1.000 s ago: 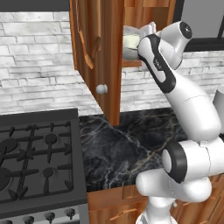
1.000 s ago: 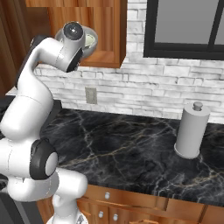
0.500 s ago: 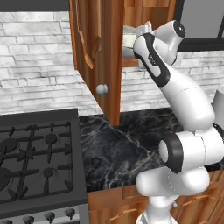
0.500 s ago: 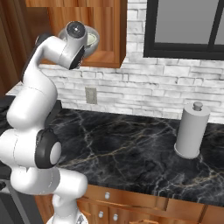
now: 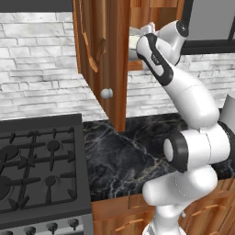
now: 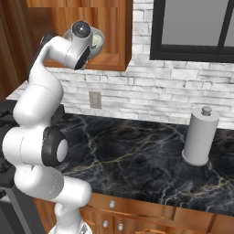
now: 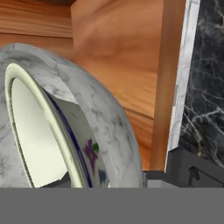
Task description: Pick up the bowls on the counter and stack them on top of one another in the open cabinet. Place the smaller bowl on top of the larger bowl.
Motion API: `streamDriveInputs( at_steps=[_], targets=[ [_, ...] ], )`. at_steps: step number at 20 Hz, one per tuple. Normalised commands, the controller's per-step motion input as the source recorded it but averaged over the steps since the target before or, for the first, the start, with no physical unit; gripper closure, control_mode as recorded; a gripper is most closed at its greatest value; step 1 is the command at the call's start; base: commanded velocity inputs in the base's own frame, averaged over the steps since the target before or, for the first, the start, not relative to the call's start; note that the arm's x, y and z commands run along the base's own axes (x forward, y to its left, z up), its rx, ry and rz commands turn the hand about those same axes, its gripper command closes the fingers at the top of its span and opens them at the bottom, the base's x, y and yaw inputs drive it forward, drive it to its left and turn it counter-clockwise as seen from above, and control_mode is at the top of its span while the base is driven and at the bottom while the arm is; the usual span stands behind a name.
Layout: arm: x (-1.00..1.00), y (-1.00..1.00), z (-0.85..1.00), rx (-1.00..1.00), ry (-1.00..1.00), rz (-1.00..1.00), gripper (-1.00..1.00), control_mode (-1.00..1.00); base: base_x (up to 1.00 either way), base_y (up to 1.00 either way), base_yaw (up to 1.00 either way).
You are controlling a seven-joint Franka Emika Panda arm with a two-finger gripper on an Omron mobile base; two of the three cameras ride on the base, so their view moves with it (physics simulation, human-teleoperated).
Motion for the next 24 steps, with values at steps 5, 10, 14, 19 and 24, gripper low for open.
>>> streamDriveInputs(
  at_steps=[5, 10, 14, 19, 24],
  targets=[
    [0.19, 0.07, 0.0, -0.01, 0.0, 0.0, 1.0, -1.0, 0.0, 0.0, 0.0],
    [0.19, 0.07, 0.0, -0.01, 0.0, 0.0, 1.0, -1.0, 0.0, 0.0, 0.0],
    [0.17, 0.05, 0.0, -0.01, 0.01, 0.0, 1.0, -1.0, 0.0, 0.0, 0.0],
    [0.16, 0.05, 0.0, -0.01, 0.01, 0.0, 1.0, -1.0, 0.0, 0.0, 0.0],
    [0.16, 0.05, -0.01, -0.02, 0.02, 0.0, 1.0, -1.0, 0.0, 0.0, 0.0]
  ],
)
